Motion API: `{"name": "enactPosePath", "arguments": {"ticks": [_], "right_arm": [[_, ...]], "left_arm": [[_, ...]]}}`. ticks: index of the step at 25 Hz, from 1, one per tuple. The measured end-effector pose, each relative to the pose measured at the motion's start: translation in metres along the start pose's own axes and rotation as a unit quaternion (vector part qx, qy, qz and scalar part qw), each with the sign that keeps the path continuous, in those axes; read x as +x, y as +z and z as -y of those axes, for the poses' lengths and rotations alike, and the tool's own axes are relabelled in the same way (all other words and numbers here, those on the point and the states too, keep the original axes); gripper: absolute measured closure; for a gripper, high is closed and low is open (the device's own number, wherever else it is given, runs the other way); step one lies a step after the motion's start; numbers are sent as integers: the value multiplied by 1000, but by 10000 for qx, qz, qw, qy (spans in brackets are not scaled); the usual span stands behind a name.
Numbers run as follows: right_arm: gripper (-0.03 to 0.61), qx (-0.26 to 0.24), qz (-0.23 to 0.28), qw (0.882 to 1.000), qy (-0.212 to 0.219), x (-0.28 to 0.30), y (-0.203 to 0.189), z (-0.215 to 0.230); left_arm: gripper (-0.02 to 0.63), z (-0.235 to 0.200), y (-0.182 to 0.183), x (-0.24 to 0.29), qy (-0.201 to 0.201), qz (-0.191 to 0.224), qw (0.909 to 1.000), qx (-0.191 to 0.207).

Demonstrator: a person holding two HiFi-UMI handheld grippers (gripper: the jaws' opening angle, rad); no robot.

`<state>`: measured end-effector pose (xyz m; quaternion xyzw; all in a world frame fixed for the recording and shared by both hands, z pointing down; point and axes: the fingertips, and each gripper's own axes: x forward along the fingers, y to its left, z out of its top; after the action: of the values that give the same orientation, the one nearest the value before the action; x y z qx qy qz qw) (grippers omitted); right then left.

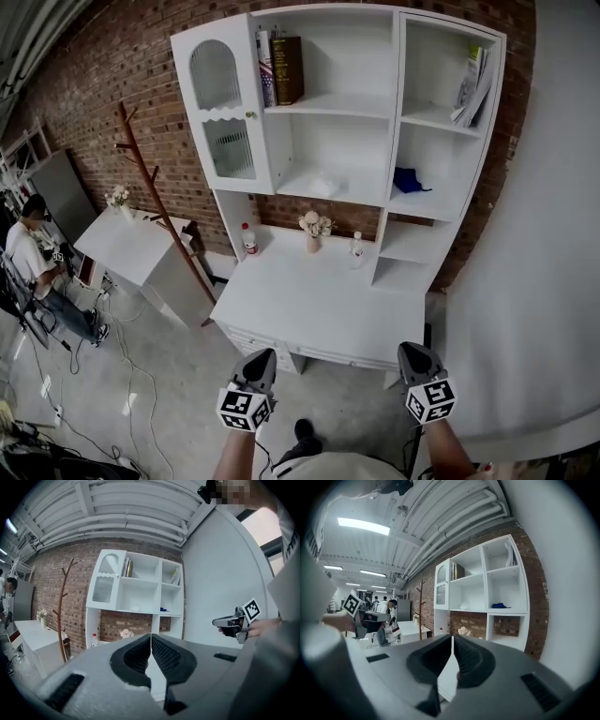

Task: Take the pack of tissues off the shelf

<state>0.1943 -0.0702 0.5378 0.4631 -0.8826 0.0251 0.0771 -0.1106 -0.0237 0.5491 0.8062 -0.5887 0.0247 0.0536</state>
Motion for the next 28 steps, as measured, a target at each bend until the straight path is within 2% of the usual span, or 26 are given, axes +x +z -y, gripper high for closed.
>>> {"name": "enactPosePath", "arguments": {"ticks": [10, 19, 28], "right_arm": [[545, 28, -92, 9992, -376, 64, 8, -6], [545, 8, -184, 9979, -628, 108, 14, -22], [545, -58, -197, 9966, -804, 124, 24, -29]], "left_arm": [[588, -63, 7, 49, -342, -31, 9993, -117], [588, -110, 7, 72, -604, -55, 9980, -161], [588, -126, 13, 92, -859, -5, 9962, -155]]}}
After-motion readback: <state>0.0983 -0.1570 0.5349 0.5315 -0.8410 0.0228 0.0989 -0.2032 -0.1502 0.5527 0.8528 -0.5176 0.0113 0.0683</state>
